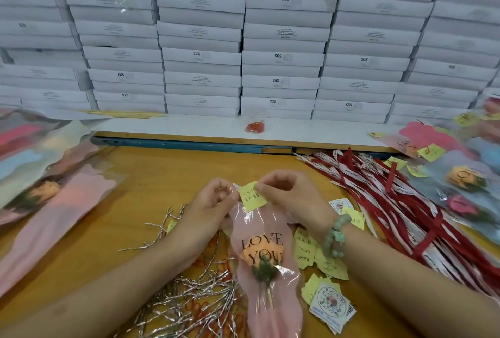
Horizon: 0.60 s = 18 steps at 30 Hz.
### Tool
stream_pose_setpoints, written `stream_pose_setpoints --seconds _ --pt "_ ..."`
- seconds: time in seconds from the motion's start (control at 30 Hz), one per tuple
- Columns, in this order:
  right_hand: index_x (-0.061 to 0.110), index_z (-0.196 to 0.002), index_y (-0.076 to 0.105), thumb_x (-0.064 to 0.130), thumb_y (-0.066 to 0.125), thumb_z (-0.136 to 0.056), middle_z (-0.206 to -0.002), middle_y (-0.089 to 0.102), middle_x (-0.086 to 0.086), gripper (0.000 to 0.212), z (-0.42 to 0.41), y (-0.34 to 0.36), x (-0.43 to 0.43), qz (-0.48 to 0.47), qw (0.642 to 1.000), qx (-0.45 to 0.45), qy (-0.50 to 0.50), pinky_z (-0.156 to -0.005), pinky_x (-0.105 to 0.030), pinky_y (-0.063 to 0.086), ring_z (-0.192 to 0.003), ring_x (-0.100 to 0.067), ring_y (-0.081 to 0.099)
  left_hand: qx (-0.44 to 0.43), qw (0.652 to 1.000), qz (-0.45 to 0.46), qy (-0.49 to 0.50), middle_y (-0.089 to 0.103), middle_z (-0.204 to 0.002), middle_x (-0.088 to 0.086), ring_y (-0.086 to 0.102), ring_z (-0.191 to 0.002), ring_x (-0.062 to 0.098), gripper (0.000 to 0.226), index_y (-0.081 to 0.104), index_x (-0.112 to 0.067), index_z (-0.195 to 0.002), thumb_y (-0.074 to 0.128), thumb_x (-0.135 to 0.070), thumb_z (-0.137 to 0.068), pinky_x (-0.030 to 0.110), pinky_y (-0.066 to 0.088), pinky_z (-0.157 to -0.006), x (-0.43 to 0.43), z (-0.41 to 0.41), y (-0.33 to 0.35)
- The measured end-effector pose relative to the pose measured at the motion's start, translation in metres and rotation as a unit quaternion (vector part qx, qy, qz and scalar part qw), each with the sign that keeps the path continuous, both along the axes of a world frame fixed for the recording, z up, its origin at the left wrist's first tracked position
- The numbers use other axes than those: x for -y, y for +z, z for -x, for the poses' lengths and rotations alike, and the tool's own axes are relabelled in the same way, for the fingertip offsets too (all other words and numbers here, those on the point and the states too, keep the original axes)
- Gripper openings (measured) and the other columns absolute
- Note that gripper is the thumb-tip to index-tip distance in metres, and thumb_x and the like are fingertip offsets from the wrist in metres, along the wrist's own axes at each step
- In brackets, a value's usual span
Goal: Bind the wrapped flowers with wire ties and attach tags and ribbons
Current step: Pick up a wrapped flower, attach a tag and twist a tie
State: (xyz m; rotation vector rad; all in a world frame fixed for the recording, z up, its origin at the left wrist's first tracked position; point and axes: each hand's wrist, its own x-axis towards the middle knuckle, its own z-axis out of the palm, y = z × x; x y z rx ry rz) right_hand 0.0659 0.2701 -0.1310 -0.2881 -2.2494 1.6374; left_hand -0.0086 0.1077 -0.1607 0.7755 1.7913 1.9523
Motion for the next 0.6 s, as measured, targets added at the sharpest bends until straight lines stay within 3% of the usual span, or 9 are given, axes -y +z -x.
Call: stream_pose_setpoints --seconds 0.07,0.17,0.27,0.4,0.47,0.6 --pt "0.018 -0.083 0.074 0.017 0.074 -0.084 -0.076 0.072 0.009 0.001 -0.0002 -0.0009 -0.0001 -0.012 0.999 -0.025 -0.022 -0.061 -0.01 0.047 -0.068 0.003 0.063 -0.005 1.0 0.008 0.007 0.069 -0.076 -0.005 0.064 -0.07 0.011 0.009 0.056 -0.008 -0.093 0.055 -0.016 -0.096 0.024 0.054 -0.061 0.0 0.0003 0.0001" --pt "0.017 -0.086 0.074 0.016 0.074 -0.083 -0.08 0.073 0.007 0.003 -0.0016 -0.0018 0.0007 -0.045 0.998 -0.041 -0.027 -0.064 -0.011 0.047 -0.072 0.002 0.064 0.011 1.0 0.008 0.018 0.07 -0.09 0.007 0.065 -0.076 0.016 0.011 0.058 -0.008 -0.088 0.058 -0.016 -0.095 0.035 0.054 -0.068 -0.0001 0.0016 -0.0012" --pt "0.017 -0.086 0.073 0.017 0.075 -0.083 -0.083 0.072 0.006 0.004 -0.0027 -0.0037 0.003 -0.05 0.998 -0.036 -0.019 -0.063 -0.012 0.046 -0.077 -0.003 0.065 0.014 1.0 0.003 0.016 0.069 -0.087 0.011 0.063 -0.066 0.014 0.014 0.056 -0.008 -0.085 0.057 -0.016 -0.095 0.031 0.05 -0.061 -0.0002 0.0021 -0.0021" --pt "0.024 -0.085 0.071 0.025 0.074 -0.082 -0.099 0.07 0.016 0.004 -0.0013 -0.0075 0.0033 -0.093 0.995 -0.017 -0.031 -0.077 -0.006 0.039 -0.099 0.004 0.058 0.018 1.0 -0.007 0.009 0.069 -0.076 0.002 0.063 -0.058 0.008 0.013 0.057 -0.008 -0.085 0.057 -0.015 -0.095 0.019 0.05 -0.051 -0.0002 0.0018 -0.002" --pt "0.024 -0.085 0.071 0.025 0.074 -0.083 -0.097 0.07 0.015 0.004 -0.0016 -0.0086 0.0028 -0.096 0.995 -0.017 -0.026 -0.074 0.002 0.036 -0.098 0.005 0.058 0.01 1.0 0.002 0.016 0.068 -0.076 0.0 0.061 -0.058 0.007 0.012 0.058 -0.01 -0.086 0.057 -0.016 -0.095 0.02 0.049 -0.052 -0.0003 0.0018 -0.0022" --pt "0.019 -0.083 0.072 0.021 0.076 -0.082 -0.088 0.072 0.007 0.005 -0.0026 -0.0097 0.0035 -0.093 0.994 -0.041 -0.026 -0.073 0.0 0.038 -0.09 -0.002 0.063 0.012 1.0 0.007 0.027 0.068 -0.073 -0.002 0.059 -0.054 0.002 0.011 0.059 -0.006 -0.091 0.056 -0.015 -0.096 0.015 0.045 -0.047 -0.0007 0.0013 -0.0019"
